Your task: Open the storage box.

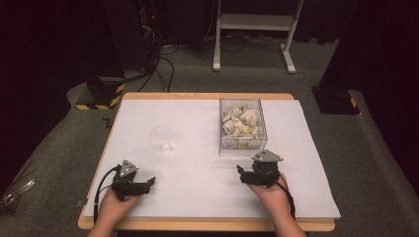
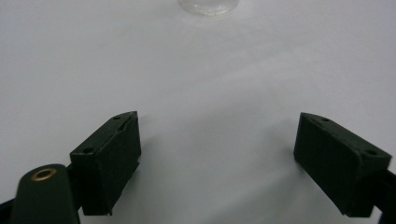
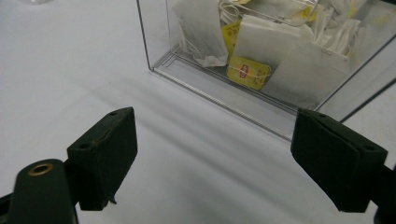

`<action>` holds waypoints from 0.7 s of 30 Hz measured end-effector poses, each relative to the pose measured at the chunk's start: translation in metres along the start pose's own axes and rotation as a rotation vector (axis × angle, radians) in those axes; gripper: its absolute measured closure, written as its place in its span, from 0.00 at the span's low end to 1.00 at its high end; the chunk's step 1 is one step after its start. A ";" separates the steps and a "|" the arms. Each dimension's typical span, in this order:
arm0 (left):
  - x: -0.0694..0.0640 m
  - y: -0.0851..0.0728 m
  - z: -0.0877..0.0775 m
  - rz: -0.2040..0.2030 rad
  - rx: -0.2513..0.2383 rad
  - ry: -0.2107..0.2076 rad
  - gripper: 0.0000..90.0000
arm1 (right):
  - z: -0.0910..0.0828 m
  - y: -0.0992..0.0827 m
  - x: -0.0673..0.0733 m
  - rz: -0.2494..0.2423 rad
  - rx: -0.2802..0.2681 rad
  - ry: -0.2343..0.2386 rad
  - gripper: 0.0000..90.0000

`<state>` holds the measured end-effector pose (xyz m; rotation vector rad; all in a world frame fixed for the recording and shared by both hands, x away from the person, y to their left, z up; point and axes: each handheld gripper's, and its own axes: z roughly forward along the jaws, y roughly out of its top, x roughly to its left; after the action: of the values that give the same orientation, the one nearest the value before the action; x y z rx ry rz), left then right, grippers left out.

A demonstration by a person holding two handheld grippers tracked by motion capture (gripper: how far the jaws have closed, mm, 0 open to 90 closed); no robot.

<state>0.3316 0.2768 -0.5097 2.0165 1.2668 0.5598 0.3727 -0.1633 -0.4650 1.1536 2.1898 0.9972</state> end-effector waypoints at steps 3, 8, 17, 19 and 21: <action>0.000 0.000 0.000 -0.001 0.000 0.000 0.17 | 0.002 0.002 0.001 -0.003 -0.013 -0.006 0.16; 0.000 0.000 0.000 -0.001 0.000 -0.001 0.17 | 0.009 0.009 -0.008 0.042 -0.048 -0.001 0.16; 0.000 0.000 0.000 0.000 0.001 0.001 0.17 | 0.017 0.017 -0.014 0.095 -0.055 0.027 0.15; 0.000 0.000 0.000 0.000 0.001 0.001 0.17 | 0.020 0.020 -0.014 0.099 -0.056 0.017 0.15; 0.000 0.000 0.000 0.000 0.001 0.001 0.17 | 0.022 0.023 -0.015 0.110 -0.059 0.013 0.16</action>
<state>0.3315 0.2766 -0.5097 2.0172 1.2679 0.5607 0.4067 -0.1586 -0.4602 1.2548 2.1114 1.1108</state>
